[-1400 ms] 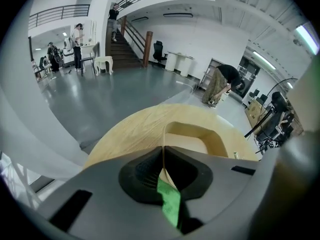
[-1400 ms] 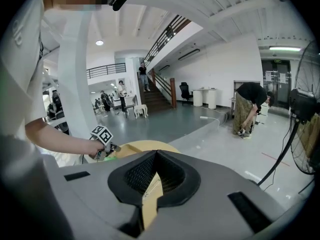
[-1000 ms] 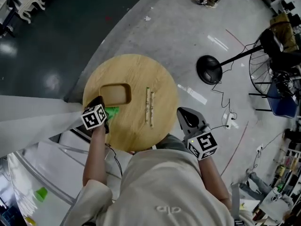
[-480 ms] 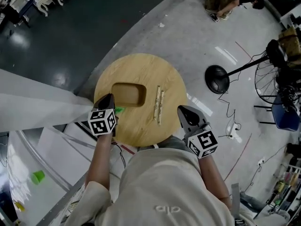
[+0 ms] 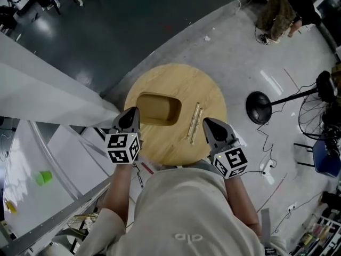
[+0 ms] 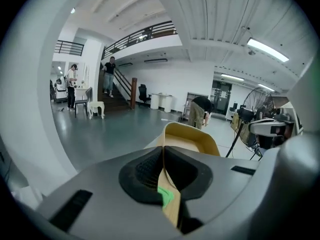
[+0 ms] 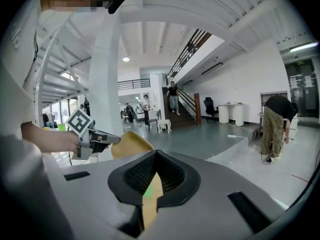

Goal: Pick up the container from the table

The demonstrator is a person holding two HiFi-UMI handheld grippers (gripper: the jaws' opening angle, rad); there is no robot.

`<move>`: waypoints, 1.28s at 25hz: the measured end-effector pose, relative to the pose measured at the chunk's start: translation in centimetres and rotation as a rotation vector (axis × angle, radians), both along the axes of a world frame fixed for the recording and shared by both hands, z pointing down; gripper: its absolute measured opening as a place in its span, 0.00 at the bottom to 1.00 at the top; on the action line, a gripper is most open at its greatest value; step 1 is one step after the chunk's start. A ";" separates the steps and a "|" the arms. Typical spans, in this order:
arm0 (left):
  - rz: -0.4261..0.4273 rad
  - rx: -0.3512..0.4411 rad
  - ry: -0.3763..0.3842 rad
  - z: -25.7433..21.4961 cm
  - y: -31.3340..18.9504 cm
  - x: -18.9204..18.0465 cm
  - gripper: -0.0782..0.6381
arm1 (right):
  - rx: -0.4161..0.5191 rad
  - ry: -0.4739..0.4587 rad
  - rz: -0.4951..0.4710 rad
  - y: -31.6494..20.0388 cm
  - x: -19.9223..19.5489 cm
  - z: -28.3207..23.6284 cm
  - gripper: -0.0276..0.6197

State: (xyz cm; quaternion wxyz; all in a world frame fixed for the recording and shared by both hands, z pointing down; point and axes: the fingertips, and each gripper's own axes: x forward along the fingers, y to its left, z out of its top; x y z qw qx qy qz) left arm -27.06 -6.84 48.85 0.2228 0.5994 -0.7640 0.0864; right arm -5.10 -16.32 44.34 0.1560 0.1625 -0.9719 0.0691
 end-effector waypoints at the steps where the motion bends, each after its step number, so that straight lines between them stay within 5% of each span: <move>1: -0.011 0.009 -0.004 -0.5 0.6 -0.2 0.15 | 0.001 -0.004 -0.012 0.2 -0.6 -0.1 0.08; 16: -0.115 0.094 -0.032 -4.2 6.2 -1.8 0.15 | 0.007 -0.043 -0.162 1.7 -7.5 -1.1 0.08; 32: -0.162 0.087 0.003 -3.6 7.0 -1.0 0.15 | 0.017 -0.040 -0.210 1.5 -7.6 -0.7 0.08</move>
